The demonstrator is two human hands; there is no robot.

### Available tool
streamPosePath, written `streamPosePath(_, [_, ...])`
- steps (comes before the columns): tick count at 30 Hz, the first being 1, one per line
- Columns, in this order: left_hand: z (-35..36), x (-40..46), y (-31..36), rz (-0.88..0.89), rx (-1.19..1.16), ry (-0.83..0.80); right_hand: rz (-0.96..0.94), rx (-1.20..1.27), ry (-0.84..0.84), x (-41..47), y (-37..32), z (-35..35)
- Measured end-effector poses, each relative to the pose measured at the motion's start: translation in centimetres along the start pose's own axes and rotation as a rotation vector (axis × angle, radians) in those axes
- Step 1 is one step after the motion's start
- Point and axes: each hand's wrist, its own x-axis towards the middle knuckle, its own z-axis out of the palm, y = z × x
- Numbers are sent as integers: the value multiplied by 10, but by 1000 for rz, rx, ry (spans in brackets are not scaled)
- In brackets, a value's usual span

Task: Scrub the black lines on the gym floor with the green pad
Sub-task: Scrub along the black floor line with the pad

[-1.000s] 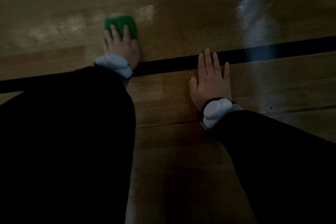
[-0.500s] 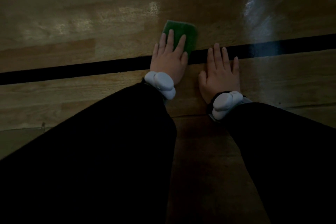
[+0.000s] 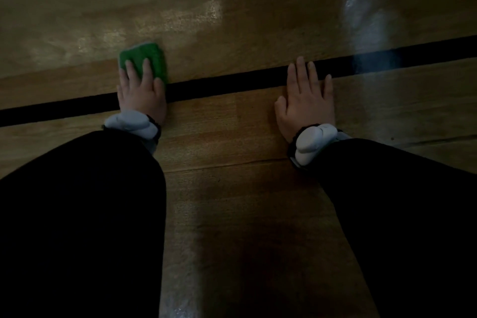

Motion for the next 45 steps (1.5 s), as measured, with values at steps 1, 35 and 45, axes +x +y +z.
streamPosePath(1, [1,-1,3,-11,0,13,-2,-3,3,0,0,0])
streamPosePath(35, [-15,-73,-64,-195,51,-174,9,2,-6,-1,-2,-4])
streamPosePath(45, [8,-139,58,157,98,-218,1,-53,-69,-1,-4,-9])
